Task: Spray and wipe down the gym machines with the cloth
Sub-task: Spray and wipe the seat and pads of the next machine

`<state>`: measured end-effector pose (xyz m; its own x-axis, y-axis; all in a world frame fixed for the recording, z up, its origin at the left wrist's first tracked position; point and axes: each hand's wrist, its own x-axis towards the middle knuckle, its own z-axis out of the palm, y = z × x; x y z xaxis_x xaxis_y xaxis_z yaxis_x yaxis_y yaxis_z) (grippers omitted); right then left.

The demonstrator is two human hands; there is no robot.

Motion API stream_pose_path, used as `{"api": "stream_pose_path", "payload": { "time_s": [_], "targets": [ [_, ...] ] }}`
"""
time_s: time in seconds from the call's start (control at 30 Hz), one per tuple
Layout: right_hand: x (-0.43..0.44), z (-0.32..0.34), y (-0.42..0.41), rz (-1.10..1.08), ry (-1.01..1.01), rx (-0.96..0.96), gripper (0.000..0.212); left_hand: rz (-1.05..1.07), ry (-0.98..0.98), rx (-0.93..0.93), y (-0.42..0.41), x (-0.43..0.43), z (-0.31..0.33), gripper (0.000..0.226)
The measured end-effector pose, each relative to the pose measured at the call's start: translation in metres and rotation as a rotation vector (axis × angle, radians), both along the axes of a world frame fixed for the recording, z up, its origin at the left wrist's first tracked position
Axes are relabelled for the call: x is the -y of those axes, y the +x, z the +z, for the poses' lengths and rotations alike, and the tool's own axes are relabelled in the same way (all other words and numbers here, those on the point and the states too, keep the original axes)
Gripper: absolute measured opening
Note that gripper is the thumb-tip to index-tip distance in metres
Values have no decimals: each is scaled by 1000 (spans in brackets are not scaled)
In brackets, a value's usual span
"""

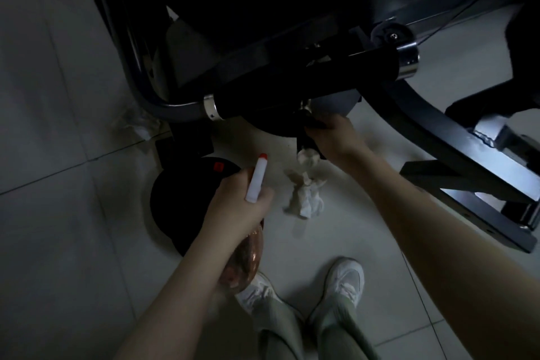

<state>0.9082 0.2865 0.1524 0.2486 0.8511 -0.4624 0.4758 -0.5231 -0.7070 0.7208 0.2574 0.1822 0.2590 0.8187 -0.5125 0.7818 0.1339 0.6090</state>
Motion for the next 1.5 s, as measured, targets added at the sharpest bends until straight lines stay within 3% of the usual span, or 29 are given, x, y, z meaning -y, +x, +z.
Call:
{"api": "stream_pose_path", "payload": {
  "time_s": [0.1,0.2,0.43,0.63,0.73,0.9,1.13,1.2,1.3,1.5],
  "targets": [
    [8,14,-2,-22,-8,-19,20,-30,33,19,3,-4,14,12],
    [20,28,-4,10,10,0,23,-23,45,56,6,-8,27,26],
    [51,59,-23,288,116,174,26,-64,56,60,9,-11,49,29],
    [64,87,-9,30,102,88,21,3,56,99,2,-8,71,13],
    [63,112,1,10,204,75,19,38,55,96,1,-10,86,24],
    [33,170,14,-10,468,101,27,22,79,115,1,-18,117,14],
    [-79,222,35,2,774,510,42,-7,135,150,12,-36,148,10],
    [-114,220,39,103,674,571,46,3,140,179,16,-41,154,13],
    [-147,198,38,352,366,725,53,55,149,203,19,-50,157,9],
    [-170,196,39,521,261,812,60,196,172,241,21,-67,164,11]
  ]
}}
